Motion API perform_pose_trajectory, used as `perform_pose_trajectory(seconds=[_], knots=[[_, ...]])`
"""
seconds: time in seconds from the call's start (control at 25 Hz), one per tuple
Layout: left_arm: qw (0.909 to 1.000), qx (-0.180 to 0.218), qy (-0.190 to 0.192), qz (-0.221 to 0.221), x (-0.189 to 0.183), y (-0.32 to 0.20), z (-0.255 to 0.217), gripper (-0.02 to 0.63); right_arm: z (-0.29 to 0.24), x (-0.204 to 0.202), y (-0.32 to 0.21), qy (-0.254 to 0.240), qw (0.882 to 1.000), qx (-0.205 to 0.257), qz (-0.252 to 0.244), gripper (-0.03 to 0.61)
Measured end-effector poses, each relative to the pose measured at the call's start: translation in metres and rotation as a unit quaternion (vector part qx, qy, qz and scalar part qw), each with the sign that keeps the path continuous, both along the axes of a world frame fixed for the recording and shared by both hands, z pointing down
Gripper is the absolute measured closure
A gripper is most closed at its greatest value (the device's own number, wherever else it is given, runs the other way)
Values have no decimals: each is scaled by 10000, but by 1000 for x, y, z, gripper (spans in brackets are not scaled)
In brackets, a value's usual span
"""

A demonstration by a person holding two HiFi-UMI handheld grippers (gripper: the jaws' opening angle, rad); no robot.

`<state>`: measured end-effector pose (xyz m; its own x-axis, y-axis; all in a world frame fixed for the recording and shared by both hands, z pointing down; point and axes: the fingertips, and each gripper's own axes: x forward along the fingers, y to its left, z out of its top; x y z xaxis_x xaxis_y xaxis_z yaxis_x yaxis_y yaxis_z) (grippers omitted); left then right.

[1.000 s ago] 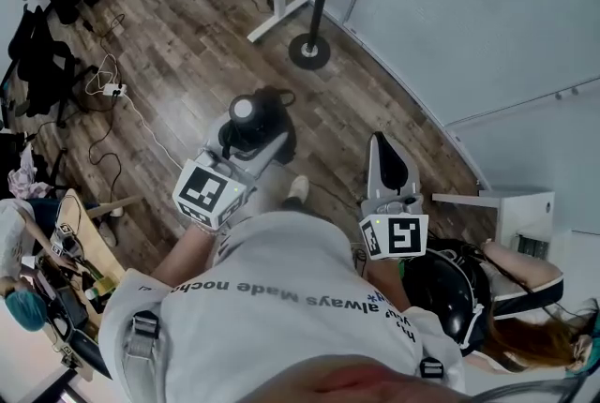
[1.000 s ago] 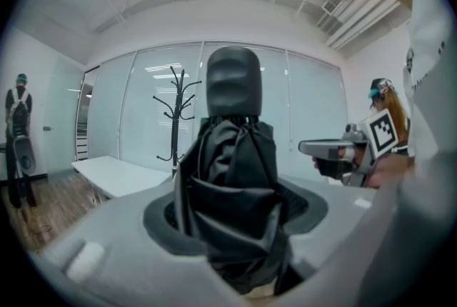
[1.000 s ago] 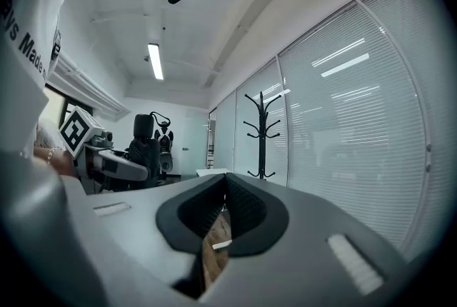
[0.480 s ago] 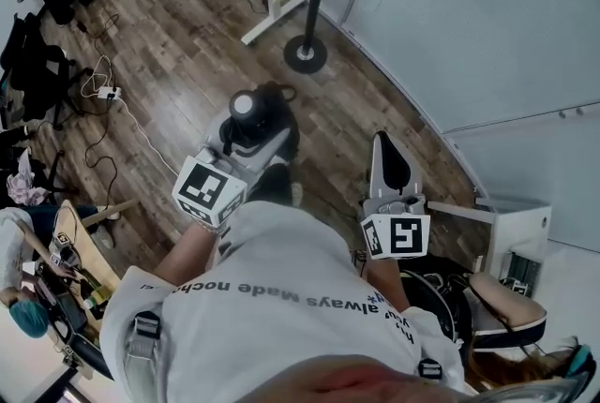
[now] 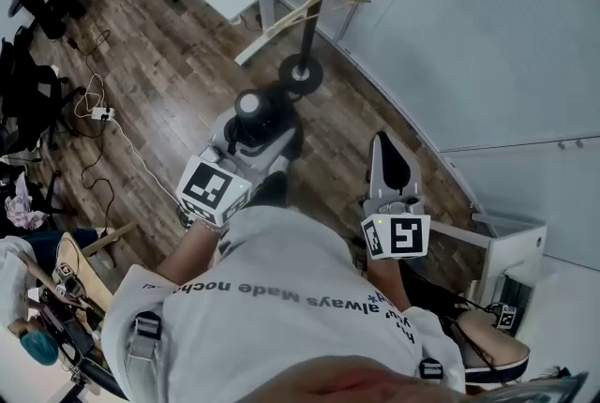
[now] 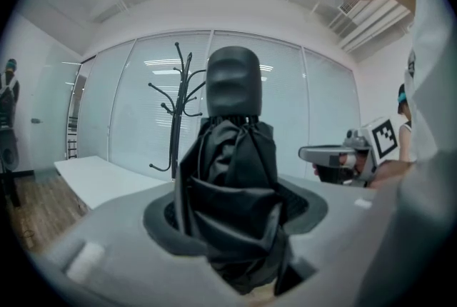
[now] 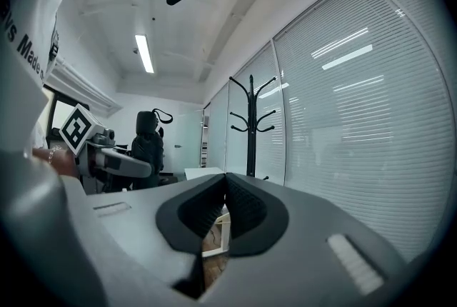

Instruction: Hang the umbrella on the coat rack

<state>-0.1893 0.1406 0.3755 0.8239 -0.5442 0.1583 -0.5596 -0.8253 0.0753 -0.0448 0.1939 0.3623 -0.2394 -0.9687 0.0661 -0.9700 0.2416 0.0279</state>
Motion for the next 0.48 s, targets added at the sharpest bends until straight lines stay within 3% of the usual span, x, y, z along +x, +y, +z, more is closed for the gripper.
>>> perform_pose_trajectory(seconds=[0.28, 0.48], knots=[[9998, 58, 20, 215, 7, -126, -9, 351, -9, -2, -124, 50, 9999, 35, 125, 577], [9990, 148, 38, 417, 16, -176, -12, 351, -9, 2, -168, 36, 9995, 56, 314, 577]])
